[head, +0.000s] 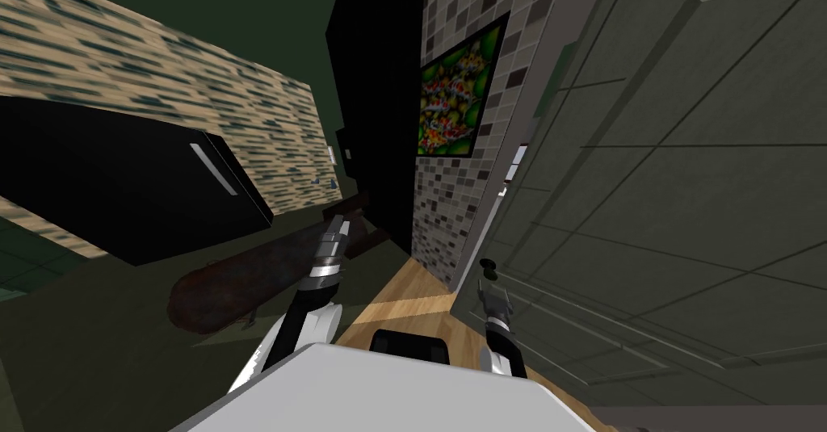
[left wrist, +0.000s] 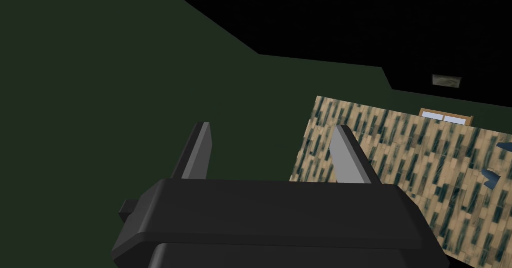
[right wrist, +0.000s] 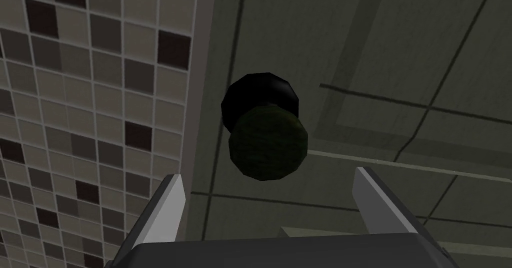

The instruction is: Pull the door open

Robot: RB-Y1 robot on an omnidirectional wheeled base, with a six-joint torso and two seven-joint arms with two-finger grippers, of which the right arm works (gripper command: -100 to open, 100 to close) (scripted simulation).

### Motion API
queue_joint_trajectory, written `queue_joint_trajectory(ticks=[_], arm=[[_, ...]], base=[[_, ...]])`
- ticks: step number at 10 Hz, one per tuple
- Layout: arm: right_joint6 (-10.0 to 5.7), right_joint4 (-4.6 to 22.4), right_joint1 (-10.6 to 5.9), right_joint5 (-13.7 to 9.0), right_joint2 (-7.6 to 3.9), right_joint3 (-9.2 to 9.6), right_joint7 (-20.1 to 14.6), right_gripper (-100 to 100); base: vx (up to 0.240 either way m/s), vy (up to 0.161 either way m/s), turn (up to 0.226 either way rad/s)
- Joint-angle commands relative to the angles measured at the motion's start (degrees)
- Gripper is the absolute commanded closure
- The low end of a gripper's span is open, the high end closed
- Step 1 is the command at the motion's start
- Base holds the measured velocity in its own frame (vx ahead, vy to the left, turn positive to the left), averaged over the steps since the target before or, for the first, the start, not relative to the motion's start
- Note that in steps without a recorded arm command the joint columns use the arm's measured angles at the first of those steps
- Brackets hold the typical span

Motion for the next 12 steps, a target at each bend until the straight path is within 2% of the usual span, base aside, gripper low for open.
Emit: queue_joint_trajectory(ticks=[1,6,7,8,10,11,12], arm=[[0.17,-0.32,-0.03,-1.24,0.27,0.50,-2.85,-100],[0.60,-1.26,0.01,-4.31,1.07,1.75,-8.73,-100],[0.56,-1.11,-0.04,-3.93,0.92,1.57,-7.95,-100],[0.16,-0.47,0.50,-4.41,-0.62,1.23,-9.83,-100],[-0.50,0.54,1.29,-5.01,-2.92,0.67,-12.28,-100],[-0.50,0.54,1.29,-5.01,-2.92,0.67,-12.28,-100],[-0.98,1.27,1.87,-5.46,-4.61,0.27,-14.09,-100]], base=[[-0.065,-0.001,0.060],[-0.078,-0.007,0.038],[-0.036,-0.009,0.007],[0.110,-0.003,0.083],[0.196,-0.006,0.124],[0.158,-0.016,0.033],[0.192,-0.019,0.111]])
